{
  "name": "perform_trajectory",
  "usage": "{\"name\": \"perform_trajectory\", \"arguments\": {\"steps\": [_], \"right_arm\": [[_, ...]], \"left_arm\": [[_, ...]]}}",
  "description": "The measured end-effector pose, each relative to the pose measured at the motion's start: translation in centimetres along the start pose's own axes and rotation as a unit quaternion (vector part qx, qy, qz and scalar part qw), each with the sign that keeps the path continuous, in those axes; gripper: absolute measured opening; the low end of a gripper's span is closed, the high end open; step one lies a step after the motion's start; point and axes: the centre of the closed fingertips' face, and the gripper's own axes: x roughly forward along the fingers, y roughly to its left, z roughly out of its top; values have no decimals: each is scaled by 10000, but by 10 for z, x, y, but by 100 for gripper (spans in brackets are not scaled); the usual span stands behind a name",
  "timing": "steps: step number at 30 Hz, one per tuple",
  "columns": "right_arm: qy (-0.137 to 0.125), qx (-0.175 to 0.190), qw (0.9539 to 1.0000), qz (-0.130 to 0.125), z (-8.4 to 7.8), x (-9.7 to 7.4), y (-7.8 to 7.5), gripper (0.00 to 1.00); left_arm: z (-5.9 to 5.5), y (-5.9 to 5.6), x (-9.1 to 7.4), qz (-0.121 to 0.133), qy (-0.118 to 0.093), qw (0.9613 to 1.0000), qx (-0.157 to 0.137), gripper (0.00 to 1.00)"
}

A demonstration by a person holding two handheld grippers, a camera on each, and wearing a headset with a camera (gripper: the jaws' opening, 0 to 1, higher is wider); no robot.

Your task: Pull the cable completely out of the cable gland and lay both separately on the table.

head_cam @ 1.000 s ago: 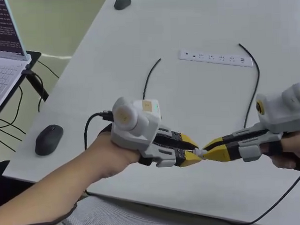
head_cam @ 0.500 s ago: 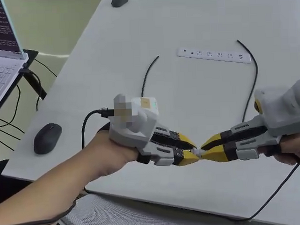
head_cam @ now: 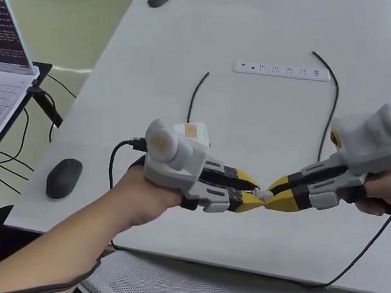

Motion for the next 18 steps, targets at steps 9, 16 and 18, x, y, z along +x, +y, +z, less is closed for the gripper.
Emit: {"name": "perform_trajectory", "arguments": {"steps": [9, 16, 18], "right_arm": [[-325, 550, 9976, 255, 6, -8, 3, 9], [-409, 613, 9969, 281, 5, -8, 5, 8], [-384, 276, 9988, 124, 5, -6, 3, 7]], "left_arm": [[6, -4, -2, -6, -73, 9996, 263, 14], [6, -4, 0, -2, -26, 9996, 285, 14], [4, -2, 0, 4, 15, 9999, 137, 14]]}}
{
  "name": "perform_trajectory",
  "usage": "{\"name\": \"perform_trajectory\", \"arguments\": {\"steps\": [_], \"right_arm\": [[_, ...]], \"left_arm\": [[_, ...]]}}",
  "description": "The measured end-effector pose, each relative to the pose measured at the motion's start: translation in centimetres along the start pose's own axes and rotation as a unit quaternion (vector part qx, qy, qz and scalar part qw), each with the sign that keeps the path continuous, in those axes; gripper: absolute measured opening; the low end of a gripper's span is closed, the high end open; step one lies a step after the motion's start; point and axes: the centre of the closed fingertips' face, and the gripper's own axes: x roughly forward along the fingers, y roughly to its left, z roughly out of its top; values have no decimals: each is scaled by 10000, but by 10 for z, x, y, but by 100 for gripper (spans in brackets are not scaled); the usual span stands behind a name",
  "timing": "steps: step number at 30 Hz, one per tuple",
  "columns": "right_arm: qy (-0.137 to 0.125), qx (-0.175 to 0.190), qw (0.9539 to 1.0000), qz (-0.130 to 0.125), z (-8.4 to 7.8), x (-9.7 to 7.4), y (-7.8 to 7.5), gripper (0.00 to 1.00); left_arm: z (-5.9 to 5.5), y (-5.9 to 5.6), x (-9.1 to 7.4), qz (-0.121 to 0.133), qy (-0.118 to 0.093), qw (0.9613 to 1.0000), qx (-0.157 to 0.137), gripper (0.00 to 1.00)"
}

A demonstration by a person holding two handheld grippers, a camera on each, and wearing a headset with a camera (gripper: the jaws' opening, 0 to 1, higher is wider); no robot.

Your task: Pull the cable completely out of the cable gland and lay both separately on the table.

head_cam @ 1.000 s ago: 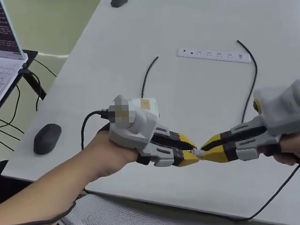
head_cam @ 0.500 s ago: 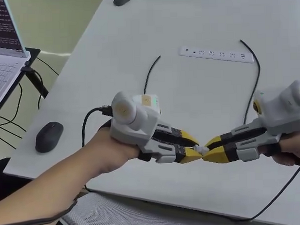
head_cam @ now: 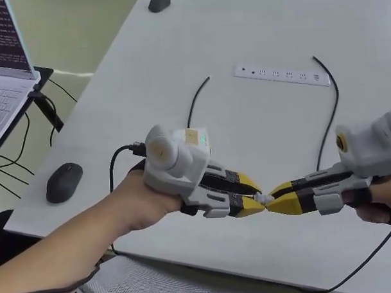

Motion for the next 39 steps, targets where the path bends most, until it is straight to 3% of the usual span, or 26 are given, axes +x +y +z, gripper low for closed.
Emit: {"name": "perform_trajectory", "arguments": {"steps": [3, 7, 12, 14, 17, 18, 21, 23, 25, 30, 32, 33, 34, 35, 36, 37, 38, 39], "right_arm": [[86, -467, 9987, -174, 0, 1, -1, 7], [197, -1274, 9905, -483, 1, 2, 1, 7], [457, -2287, 9674, -989, 2, 2, 0, 7], [523, -2642, 9548, -1254, 3, 1, -1, 7], [689, -3263, 9301, -1539, 3, 3, -1, 7], [729, -3333, 9261, -1608, 2, 4, -1, 7], [861, -3730, 9050, -1857, 0, 4, -7, 7], [846, -3661, 9066, -1919, -1, 5, -7, 7], [888, -3805, 8983, -2009, -1, 6, -8, 7], [921, -3741, 9011, -1990, -3, 5, -10, 8], [894, -3660, 9050, -1974, -3, 4, -10, 8], [864, -3592, 9081, -1973, -2, 3, -11, 8], [785, -3324, 9190, -1972, -3, 3, -10, 8], [721, -3186, 9249, -1945, -2, 3, -9, 8], [730, -3314, 9203, -1949, -2, 2, -11, 8], [693, -3294, 9213, -1944, -2, 1, -11, 8], [612, -3131, 9282, -1916, -2, 1, -10, 8], [483, -2875, 9391, -1818, -2, 2, -8, 9]], "left_arm": [[-1, 2, 0, -5, 8, 9999, -141, 14], [-1, 2, -1, -39, -18, 9995, -305, 14], [-1, 3, -1, -109, -61, 9980, -614, 14], [-1, 4, -2, -126, -97, 9972, -734, 14], [-1, 3, -2, -166, -86, 9966, -798, 14], [-2, 4, -2, -172, -74, 9965, -809, 14], [-4, 5, -2, -164, -54, 9965, -821, 14], [-4, 5, -2, -144, -54, 9960, -884, 14], [-5, 6, -3, -139, -55, 9955, -932, 14], [-7, 3, -2, -123, -36, 9958, -904, 15], [-7, 3, -2, -127, -45, 9960, -881, 15], [-6, 3, -2, -125, -50, 9962, -857, 15], [-6, 2, -2, -125, -46, 9965, -827, 15], [-6, 2, -1, -128, -32, 9967, -804, 15], [-5, 1, -1, -122, -39, 9971, -752, 15], [-5, 2, -1, -117, -45, 9972, -738, 15], [-4, 2, -1, -116, -52, 9973, -719, 15], [-5, 2, -1, -110, -45, 9975, -690, 15]]}}
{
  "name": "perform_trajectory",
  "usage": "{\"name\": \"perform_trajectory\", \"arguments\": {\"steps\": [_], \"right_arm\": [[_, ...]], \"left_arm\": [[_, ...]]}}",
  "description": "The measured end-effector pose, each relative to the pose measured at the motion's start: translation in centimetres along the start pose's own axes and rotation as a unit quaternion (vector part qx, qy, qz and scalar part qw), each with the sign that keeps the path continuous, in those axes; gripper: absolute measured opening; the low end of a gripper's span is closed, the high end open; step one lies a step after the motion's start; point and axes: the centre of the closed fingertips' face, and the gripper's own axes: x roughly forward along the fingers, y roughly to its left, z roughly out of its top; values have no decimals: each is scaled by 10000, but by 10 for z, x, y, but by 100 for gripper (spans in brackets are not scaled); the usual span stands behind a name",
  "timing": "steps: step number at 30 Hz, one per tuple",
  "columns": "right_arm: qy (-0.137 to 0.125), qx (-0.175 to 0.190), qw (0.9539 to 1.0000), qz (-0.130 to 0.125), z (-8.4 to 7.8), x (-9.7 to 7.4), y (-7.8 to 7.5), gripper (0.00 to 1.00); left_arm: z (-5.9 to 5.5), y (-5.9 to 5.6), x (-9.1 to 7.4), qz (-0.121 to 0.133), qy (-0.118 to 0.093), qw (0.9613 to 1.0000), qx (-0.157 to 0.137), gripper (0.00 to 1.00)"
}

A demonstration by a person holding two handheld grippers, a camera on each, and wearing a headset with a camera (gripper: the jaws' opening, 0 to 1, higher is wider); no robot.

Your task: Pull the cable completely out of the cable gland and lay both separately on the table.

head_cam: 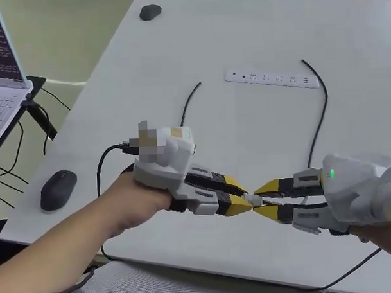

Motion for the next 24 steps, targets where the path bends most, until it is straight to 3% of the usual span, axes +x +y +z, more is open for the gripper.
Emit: {"name": "perform_trajectory", "arguments": {"steps": [3, 4, 7, 8, 10, 12, 13, 14, 15, 17, 20, 21, 24], "right_arm": [[-23, 508, 9987, 26, -4, -5, -5, 13], [-95, 870, 9961, 130, -4, -8, -4, 15], [-368, 1446, 9885, 244, -1, -13, -8, 18], [-546, 1990, 9773, 474, 2, -16, -7, 18], [-662, 2443, 9661, 511, 0, -20, -16, 19], [-784, 2926, 9489, 886, 4, -23, -13, 20], [-882, 2951, 9471, 904, 6, -23, -16, 20], [-938, 3051, 9426, 980, 8, -24, -17, 20], [-921, 3238, 9349, 1129, 10, -23, -14, 20], [-958, 3339, 9289, 1281, 12, -21, -14, 22], [-847, 3450, 9241, 1412, 8, -15, -12, 22], [-799, 3523, 9200, 1519, 8, -14, -9, 22], [-750, 3568, 9168, 1629, 7, -9, -5, 20]], "left_arm": [[0, 0, 0, 20, -2, 10000, 75, 15], [1, 0, 0, 34, -15, 9999, 117, 15], [3, -1, -1, 65, -45, 9997, 237, 15], [3, -2, -2, 74, -68, 9994, 318, 15], [2, -2, -2, 78, -36, 9992, 395, 15], [1, -3, -2, 57, -12, 9988, 479, 15], [-1, -4, -1, 60, 7, 9986, 525, 15], [-2, -3, -1, 68, 29, 9980, 634, 15], [-2, -4, -1, 63, 38, 9977, 671, 15], [-1, -5, -1, 69, 16, 9973, 732, 15], [1, -5, -1, 73, 4, 9969, 790, 15], [1, -6, -1, 72, 2, 9967, 808, 15], [0, -5, -1, 68, 39, 9965, 837, 15]]}}
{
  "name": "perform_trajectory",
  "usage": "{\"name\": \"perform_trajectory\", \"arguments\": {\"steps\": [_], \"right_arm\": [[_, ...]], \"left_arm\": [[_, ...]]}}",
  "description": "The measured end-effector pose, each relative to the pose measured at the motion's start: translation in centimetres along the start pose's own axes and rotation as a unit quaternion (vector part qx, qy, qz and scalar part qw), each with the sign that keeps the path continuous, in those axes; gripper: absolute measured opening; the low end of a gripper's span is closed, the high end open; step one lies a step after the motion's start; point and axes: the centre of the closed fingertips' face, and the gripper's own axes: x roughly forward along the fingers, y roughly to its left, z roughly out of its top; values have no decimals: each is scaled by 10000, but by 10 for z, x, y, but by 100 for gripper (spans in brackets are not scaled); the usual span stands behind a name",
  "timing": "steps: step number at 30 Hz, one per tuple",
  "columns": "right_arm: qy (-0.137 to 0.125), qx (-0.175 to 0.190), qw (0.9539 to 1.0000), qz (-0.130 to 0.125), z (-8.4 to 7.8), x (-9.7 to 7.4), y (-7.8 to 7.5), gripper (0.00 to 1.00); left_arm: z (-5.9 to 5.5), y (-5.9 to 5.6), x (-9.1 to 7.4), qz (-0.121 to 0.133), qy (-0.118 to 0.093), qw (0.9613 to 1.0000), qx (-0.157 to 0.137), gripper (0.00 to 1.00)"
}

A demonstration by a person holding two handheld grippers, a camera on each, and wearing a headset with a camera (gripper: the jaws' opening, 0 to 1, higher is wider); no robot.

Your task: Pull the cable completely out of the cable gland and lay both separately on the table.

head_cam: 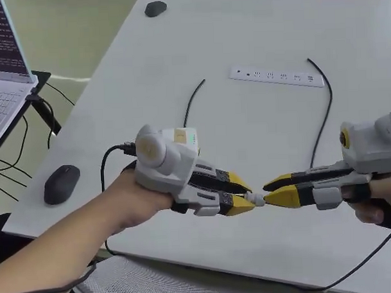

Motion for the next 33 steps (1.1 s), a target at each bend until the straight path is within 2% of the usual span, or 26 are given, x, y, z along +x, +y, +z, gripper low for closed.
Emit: {"name": "perform_trajectory", "arguments": {"steps": [4, 17, 22, 27, 31, 33], "right_arm": [[114, 21, 9999, 96, -5, 4, 3, 17], [133, 130, 9995, 274, -8, 5, 3, 9], [130, 42, 9996, 257, -9, 6, 2, 8], [111, -505, 9986, 79, -6, 5, 0, 8], [168, -1164, 9930, -124, -5, 6, 1, 7], [174, -1481, 9885, -236, -5, 6, 1, 7]], "left_arm": [[0, 1, 1, 12, 18, 10000, 38, 15], [0, 1, 3, -25, 70, 10000, 27, 15], [-1, 2, 3, -34, 92, 10000, 2, 15], [-1, 5, 3, -25, 74, 9999, -109, 15], [0, 6, 2, -44, 40, 9998, -215, 15], [0, 7, 2, -46, 21, 9996, -275, 15]]}}
